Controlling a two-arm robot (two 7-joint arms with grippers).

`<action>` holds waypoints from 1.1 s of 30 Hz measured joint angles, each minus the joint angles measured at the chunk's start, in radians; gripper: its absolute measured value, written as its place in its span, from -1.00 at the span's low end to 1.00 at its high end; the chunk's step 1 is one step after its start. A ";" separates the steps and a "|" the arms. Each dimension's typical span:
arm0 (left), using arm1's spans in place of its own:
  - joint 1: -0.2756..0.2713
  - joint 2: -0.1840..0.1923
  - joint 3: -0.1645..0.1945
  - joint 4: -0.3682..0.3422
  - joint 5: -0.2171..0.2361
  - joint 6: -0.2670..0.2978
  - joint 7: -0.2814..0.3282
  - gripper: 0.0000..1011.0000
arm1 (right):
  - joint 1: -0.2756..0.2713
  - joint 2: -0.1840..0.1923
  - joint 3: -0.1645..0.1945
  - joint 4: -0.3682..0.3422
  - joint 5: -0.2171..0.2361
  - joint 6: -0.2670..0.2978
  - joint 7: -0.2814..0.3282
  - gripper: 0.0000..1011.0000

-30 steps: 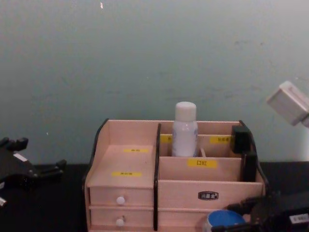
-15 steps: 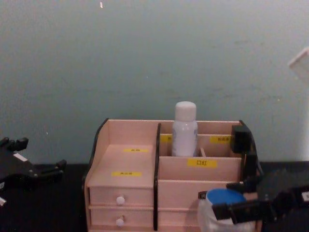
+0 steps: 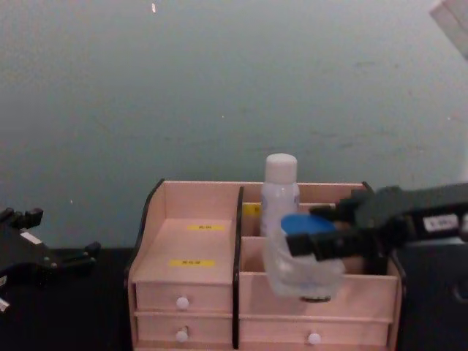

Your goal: Pick up the facial cleanser and watermelon frost from the table and place them into the tiered storage box.

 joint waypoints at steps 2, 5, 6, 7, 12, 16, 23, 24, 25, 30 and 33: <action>0.000 0.000 0.000 0.000 0.000 0.000 0.000 0.98 | 0.014 -0.011 -0.005 0.009 -0.001 -0.004 -0.004 0.41; 0.000 0.000 0.000 0.000 0.000 0.000 0.000 0.98 | 0.043 -0.038 -0.018 0.036 -0.005 -0.011 -0.014 0.41; 0.000 0.000 0.000 0.000 0.000 0.000 0.000 0.98 | 0.050 -0.045 -0.020 0.043 -0.008 -0.012 -0.016 0.41; 0.000 0.000 0.000 0.000 0.000 0.000 0.000 0.98 | 0.065 -0.061 -0.027 0.059 -0.015 -0.017 -0.022 0.41; 0.000 0.000 0.000 0.000 0.000 0.000 0.000 0.98 | 0.111 -0.110 -0.048 0.114 -0.031 -0.030 -0.032 0.41; 0.000 0.000 0.000 0.000 0.000 0.000 0.000 0.98 | 0.147 -0.151 -0.062 0.170 -0.045 -0.037 -0.037 0.41; 0.000 0.000 0.000 0.000 0.000 0.000 0.000 0.98 | 0.196 -0.218 -0.083 0.266 -0.076 -0.065 -0.048 0.41; 0.000 0.000 0.000 0.000 0.000 0.000 0.000 0.98 | 0.200 -0.225 -0.085 0.275 -0.080 -0.068 -0.049 0.41; 0.000 0.000 0.000 0.000 0.000 0.000 0.000 0.98 | 0.206 -0.235 -0.087 0.291 -0.088 -0.074 -0.052 0.41; 0.000 0.000 0.000 0.000 0.000 0.000 0.000 0.98 | 0.225 -0.268 -0.093 0.336 -0.110 -0.091 -0.059 0.41; 0.000 0.000 0.000 0.000 0.000 0.000 0.000 0.98 | 0.237 -0.291 -0.096 0.364 -0.123 -0.102 -0.061 0.41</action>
